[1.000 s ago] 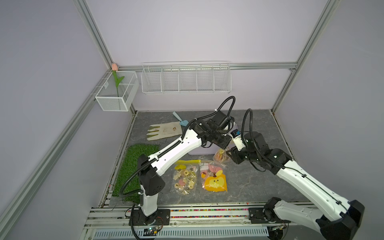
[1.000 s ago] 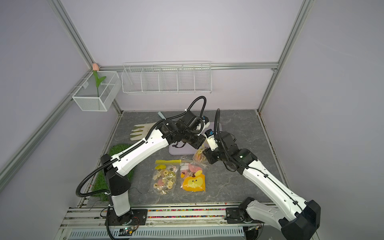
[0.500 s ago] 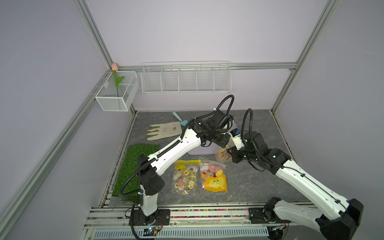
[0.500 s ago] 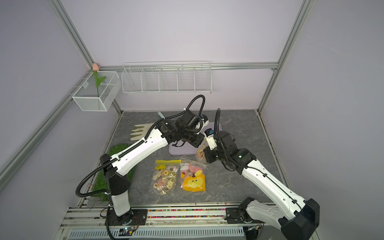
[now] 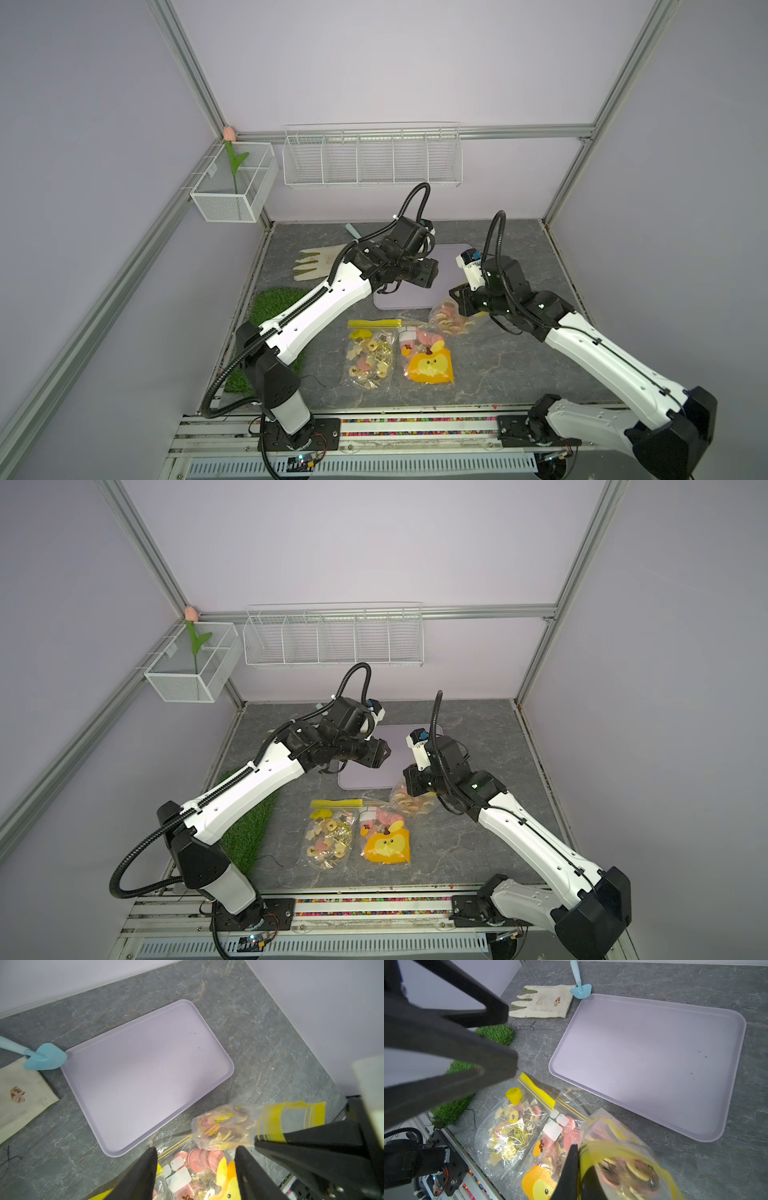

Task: Pour cookies out of the ziploc bag
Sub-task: Adjust the ziploc bag at the center of the board.

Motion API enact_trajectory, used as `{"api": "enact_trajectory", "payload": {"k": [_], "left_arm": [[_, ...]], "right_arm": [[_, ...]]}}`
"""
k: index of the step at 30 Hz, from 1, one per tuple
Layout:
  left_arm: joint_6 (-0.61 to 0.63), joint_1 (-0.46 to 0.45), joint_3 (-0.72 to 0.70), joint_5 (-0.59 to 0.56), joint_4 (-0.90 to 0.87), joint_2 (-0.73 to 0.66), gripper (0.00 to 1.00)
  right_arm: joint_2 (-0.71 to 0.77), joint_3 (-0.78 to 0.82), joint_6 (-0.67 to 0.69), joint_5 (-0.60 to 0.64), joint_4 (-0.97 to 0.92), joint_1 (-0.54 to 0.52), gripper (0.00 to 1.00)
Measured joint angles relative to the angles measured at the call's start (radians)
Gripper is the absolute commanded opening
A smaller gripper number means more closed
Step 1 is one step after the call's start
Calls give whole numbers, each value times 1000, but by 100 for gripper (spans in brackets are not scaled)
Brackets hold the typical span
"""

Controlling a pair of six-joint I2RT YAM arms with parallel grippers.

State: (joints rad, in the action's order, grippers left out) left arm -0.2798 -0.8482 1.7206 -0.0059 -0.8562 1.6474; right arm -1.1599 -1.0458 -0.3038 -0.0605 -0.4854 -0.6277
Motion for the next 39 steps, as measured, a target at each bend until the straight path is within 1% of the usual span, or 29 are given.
{"api": "enact_trajectory", "payload": {"k": [3, 7, 9, 15, 22, 24, 25, 30, 35, 39], "left_arm": [[-57, 53, -106, 14, 48, -73, 59], [-143, 142, -286, 67, 136, -192, 59], [-183, 171, -363, 94, 174, -240, 59], [-276, 187, -516, 161, 276, -308, 58], [-391, 187, -715, 252, 465, -309, 63], [-424, 187, -750, 277, 512, -301, 65], [-441, 187, -763, 293, 539, -292, 68], [-500, 187, -775, 358, 658, -227, 75], [-568, 187, -805, 416, 797, -164, 80], [-613, 187, -830, 434, 872, -137, 82]], "right_arm": [[-6, -10, -27, -16, 13, 6, 6], [-15, -39, -69, -37, 38, 11, 6], [-16, -43, -90, -47, 63, 13, 6], [-23, -21, -158, -71, 164, 23, 6], [-23, 100, -211, -84, 267, 48, 6], [-18, 129, -220, -95, 284, 56, 6], [-13, 144, -223, -98, 292, 60, 6], [57, 220, -225, -105, 312, 86, 6], [116, 274, -228, -111, 319, 126, 6], [158, 308, -227, -110, 317, 149, 6]]}}
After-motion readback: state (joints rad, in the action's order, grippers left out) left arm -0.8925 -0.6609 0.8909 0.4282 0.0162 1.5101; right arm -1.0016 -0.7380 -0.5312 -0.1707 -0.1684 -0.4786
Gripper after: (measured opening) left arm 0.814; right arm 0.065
